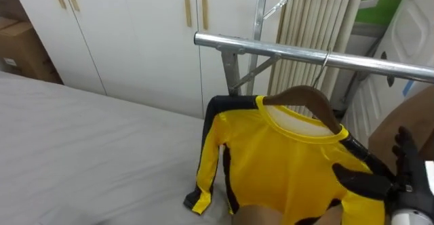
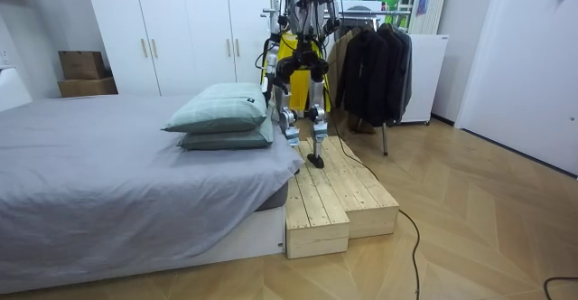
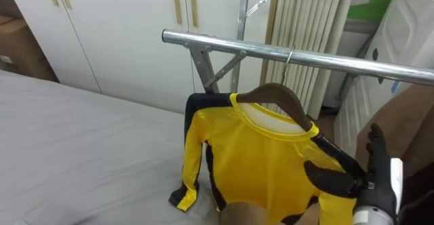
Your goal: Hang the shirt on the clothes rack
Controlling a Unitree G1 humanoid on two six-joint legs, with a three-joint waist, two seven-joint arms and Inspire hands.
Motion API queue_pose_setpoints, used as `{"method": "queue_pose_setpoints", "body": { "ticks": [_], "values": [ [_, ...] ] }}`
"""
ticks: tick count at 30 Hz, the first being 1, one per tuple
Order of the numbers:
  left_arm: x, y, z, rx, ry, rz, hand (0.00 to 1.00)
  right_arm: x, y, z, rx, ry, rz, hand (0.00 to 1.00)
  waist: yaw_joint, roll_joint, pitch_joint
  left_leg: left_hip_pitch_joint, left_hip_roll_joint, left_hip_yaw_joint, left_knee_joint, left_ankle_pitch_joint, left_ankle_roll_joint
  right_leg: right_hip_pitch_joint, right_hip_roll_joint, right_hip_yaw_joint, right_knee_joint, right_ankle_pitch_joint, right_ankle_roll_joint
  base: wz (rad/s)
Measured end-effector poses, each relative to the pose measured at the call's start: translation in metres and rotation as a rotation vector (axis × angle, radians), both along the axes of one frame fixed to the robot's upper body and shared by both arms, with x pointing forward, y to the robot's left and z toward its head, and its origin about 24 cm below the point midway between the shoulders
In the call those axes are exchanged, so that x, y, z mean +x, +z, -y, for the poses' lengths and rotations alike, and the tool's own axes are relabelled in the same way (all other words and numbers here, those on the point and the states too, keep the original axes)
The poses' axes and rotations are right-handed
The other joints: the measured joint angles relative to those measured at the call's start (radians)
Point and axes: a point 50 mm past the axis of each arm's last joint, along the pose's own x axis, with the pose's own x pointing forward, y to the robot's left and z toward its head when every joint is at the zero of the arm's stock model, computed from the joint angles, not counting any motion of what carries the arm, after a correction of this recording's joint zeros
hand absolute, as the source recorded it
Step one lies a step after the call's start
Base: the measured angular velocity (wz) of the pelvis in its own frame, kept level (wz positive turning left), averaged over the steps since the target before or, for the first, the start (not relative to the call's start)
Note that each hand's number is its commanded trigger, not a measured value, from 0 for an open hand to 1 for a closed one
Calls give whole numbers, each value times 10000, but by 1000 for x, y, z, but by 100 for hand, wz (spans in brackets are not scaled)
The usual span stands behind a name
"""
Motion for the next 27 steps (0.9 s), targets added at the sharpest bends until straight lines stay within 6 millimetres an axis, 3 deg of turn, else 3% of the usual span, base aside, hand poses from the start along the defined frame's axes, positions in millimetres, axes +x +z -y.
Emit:
{"method": "queue_pose_setpoints", "body": {
  "ticks": [10, 15, 27],
  "values": [
    [1, -1, 2, -57, 53, 158, 0, -1, 10, 10, 733, -728, 650, 0, -118, 14, 76, -43, -5, -13, -1, 0, 0, -54, 4, 19, 5, 0, 1, 0],
    [-1, 0, 1, 9, 61, 114, 0, 1, 21, 9, 604, -875, 1131, 0, -260, -63, 49, -41, -3, -14, -1, 0, 0, -48, 14, 20, -4, 1, 1, 0],
    [1, 0, 1, 100, 210, 234, 0, -2, 20, 15, 810, -1325, 1063, 0, -388, -108, 29, 14, 0, 43, -2, 0, 0, -15, 10, 46, -2, 4, -1, 0]
  ]
}}
